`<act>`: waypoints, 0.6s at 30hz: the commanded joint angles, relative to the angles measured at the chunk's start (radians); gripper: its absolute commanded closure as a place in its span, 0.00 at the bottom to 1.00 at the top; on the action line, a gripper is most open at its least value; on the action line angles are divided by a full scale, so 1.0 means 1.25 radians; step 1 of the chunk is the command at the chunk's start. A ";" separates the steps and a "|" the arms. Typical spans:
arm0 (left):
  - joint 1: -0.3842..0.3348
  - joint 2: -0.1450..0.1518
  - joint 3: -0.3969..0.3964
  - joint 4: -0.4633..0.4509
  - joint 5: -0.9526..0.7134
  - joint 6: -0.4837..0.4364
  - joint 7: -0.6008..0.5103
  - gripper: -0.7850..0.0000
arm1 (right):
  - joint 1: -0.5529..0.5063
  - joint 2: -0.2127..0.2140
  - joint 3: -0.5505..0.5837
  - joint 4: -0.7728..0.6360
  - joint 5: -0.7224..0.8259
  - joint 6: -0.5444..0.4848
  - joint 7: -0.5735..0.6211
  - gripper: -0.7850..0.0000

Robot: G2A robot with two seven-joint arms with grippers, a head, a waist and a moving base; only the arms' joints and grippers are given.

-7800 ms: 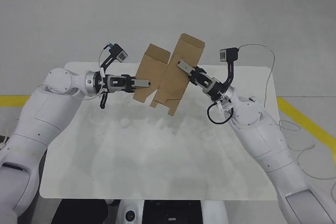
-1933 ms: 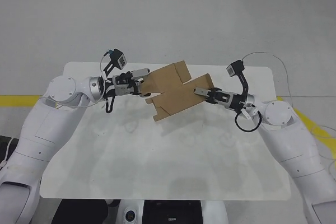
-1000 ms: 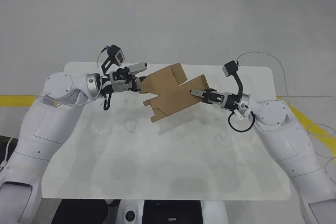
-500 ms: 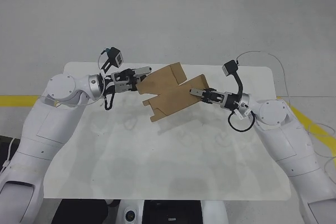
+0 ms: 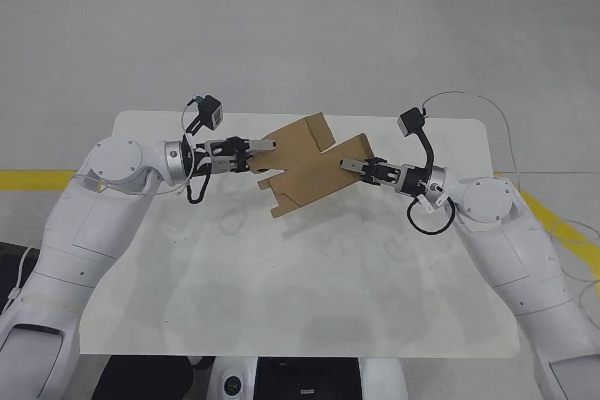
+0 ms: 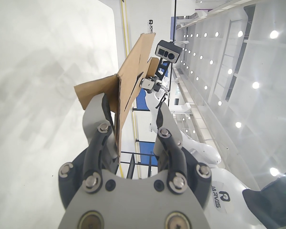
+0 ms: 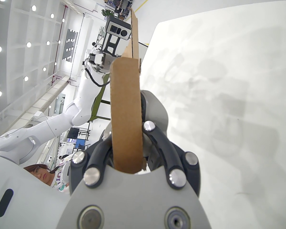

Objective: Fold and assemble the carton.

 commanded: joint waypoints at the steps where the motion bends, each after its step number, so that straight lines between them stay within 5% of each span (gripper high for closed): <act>1: 0.000 -0.001 0.000 0.000 0.008 -0.002 -0.005 0.67 | -0.001 0.000 0.001 -0.001 -0.004 0.001 0.001 1.00; 18: -0.002 -0.011 0.005 0.013 0.028 0.017 -0.019 0.88 | -0.003 -0.002 0.012 -0.014 -0.032 0.010 0.010 1.00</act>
